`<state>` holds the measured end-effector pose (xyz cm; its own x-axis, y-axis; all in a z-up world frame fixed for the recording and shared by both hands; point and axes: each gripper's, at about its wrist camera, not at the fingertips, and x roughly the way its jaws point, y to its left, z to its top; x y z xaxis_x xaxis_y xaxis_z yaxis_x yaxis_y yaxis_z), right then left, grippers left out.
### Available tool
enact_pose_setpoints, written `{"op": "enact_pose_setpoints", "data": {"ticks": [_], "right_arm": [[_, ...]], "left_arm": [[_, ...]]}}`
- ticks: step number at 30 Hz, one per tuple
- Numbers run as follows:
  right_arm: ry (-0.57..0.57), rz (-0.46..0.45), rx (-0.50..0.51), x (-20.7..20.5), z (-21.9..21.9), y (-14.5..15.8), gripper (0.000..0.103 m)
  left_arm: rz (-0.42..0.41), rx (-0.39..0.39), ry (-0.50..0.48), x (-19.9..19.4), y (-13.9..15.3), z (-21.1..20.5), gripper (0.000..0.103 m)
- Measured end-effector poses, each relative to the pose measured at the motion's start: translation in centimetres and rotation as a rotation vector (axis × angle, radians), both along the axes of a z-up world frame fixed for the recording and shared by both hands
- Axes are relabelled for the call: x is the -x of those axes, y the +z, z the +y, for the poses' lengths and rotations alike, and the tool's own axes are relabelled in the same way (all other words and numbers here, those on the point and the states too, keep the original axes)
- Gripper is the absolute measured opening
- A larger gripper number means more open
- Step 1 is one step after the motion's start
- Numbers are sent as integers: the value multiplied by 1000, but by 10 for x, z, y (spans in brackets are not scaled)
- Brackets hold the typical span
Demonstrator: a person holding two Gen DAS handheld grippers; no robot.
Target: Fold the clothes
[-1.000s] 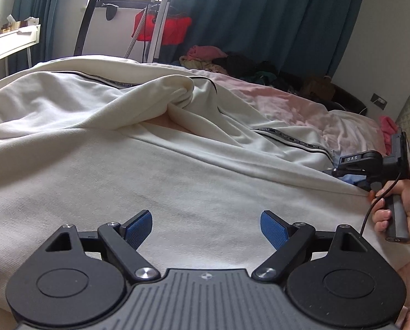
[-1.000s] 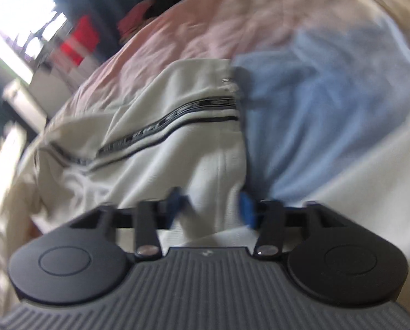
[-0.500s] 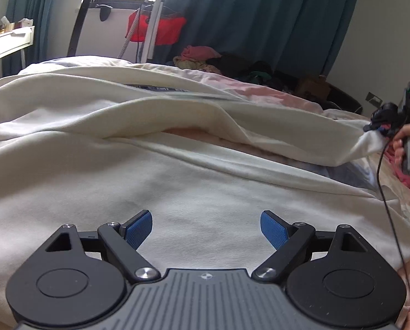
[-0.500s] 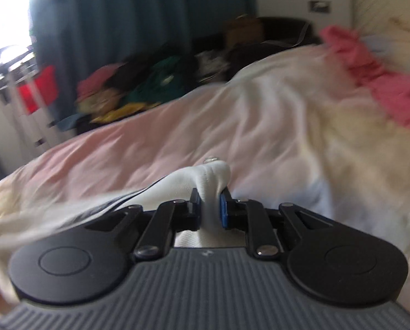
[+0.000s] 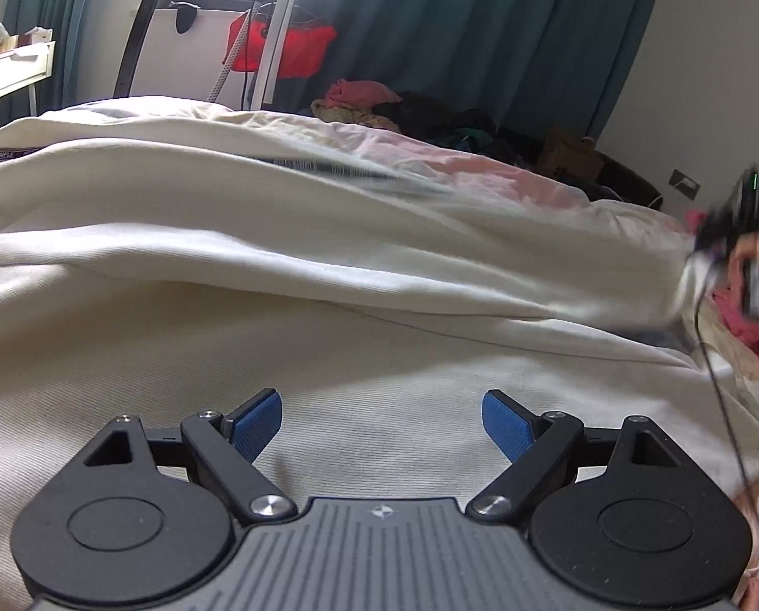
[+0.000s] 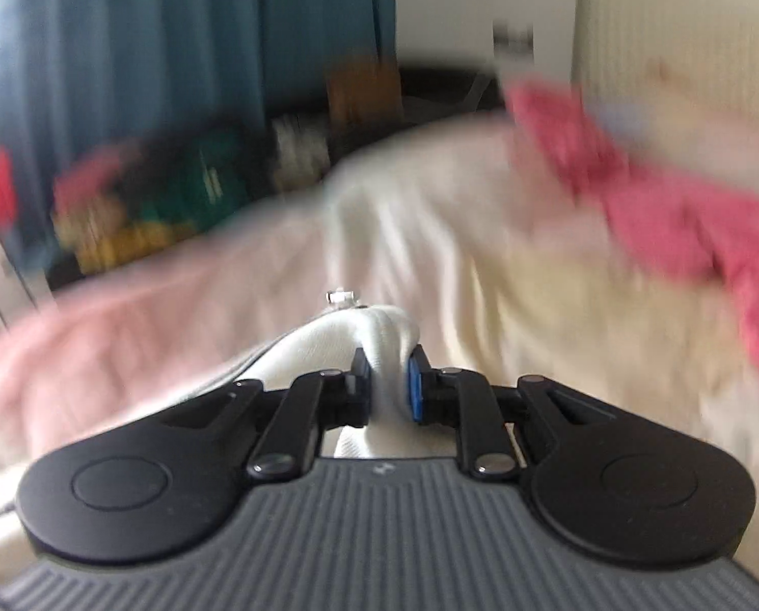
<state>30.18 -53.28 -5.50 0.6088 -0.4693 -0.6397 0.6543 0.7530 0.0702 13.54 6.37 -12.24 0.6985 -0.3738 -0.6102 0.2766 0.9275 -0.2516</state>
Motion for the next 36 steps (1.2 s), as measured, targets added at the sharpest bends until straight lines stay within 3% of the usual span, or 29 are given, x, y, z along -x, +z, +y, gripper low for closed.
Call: {"op": "enact_pose_setpoints", "data": {"ticks": [3, 4, 5, 7, 8, 12, 14, 17, 19, 22, 24, 27, 30, 33, 34, 36], "right_arm": [[29, -4, -133, 18, -19, -39, 27], [24, -20, -161, 26, -24, -45, 35], [4, -42, -186, 34, -27, -49, 53], [-40, -121, -249, 56, -30, -51, 74], [-64, -172, -284, 68, -30, -51, 75], [-81, -398, -445, 125, -18, -61, 74], [-60, -435, -520, 141, -8, -74, 75], [-38, -319, -540, 140, -1, -77, 72], [-118, -253, -500, 144, 2, -72, 72], [-227, -317, -443, 160, 10, -59, 75], [-188, -338, -427, 154, 14, -58, 75], [-75, -331, -520, 131, 18, -78, 73], [-86, -325, -546, 108, 13, -98, 72], [-129, -331, -501, 96, 5, -114, 58], [-142, -329, -490, 93, 3, -120, 43], [-147, -335, -495, 92, 3, -124, 27]], "left_arm": [[-4, -9, 6, 1, -1, 0, 87], [-7, -12, 10, 1, -1, 0, 87], [-9, -16, 13, 2, -1, -1, 87], [-10, -19, 22, 6, -1, -4, 87], [-9, -20, 25, 6, -2, -4, 87], [1, -14, 41, 8, -1, -3, 87], [5, -3, 46, 12, 0, -1, 87], [19, 5, 49, 18, 1, 2, 87], [13, 2, 52, 21, 3, 1, 87], [-5, -6, 54, 21, 4, -2, 87], [-7, -13, 52, 18, 3, -5, 87], [14, -21, 52, 14, -3, -7, 87], [34, -16, 56, 9, -8, -7, 87], [35, -13, 54, 7, -11, -6, 87], [34, -10, 53, 6, -11, -6, 87], [34, -3, 53, 5, -12, -6, 87]]}}
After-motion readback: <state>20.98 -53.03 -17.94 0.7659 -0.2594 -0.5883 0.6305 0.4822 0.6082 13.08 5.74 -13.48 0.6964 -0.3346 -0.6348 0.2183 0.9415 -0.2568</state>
